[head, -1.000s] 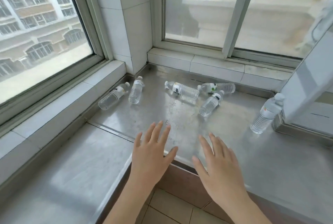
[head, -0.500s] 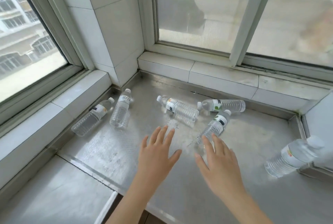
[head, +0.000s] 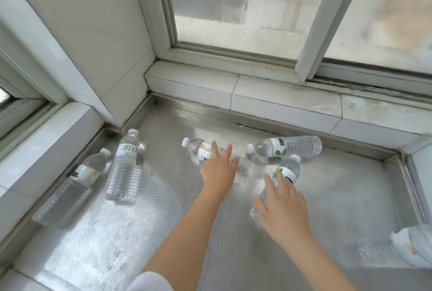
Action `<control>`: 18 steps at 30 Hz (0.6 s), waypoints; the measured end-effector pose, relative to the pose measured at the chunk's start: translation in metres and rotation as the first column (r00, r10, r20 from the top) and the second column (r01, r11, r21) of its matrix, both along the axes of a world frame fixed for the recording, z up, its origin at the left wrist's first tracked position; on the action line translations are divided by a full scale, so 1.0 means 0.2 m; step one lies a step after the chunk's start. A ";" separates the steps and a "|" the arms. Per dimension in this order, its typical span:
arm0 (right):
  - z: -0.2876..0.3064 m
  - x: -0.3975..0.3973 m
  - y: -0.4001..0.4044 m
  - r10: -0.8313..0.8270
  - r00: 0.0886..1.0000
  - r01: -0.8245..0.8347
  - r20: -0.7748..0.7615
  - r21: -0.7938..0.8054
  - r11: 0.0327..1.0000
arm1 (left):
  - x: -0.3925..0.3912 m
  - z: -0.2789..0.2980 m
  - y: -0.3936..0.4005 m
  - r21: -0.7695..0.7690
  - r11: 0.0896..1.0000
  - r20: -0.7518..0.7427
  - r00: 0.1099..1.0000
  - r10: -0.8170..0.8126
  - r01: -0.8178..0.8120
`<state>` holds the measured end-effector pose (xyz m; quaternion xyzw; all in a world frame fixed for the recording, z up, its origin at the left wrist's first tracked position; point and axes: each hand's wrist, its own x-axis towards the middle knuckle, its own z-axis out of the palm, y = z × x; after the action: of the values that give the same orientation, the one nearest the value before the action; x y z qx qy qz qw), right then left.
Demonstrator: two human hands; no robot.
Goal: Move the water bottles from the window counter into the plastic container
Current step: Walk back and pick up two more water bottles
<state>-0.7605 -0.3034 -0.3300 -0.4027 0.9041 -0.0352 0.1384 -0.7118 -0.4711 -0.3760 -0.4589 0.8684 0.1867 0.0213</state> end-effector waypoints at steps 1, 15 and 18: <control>-0.02 -0.02 -0.03 -0.011 1.000 0.011 0.000 0.016 1.000 | -0.02 0.00 -0.01 0.003 1.000 0.036 0.999 -0.025 0.025; -0.20 -0.11 -0.15 -0.034 0.999 0.036 -0.025 0.076 0.996 | 0.12 -0.21 -0.11 0.108 0.983 -0.199 0.972 -0.127 0.151; -0.26 -0.10 -0.13 -0.054 0.998 0.054 -0.016 0.031 0.998 | 0.20 -0.24 -0.09 0.111 0.968 -0.345 0.922 -0.174 0.224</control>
<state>-0.7798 -0.3303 -0.3824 -0.3763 0.9161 -0.0214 0.1369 -0.6720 -0.4900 -0.4236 -0.3273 0.8854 0.3221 -0.0727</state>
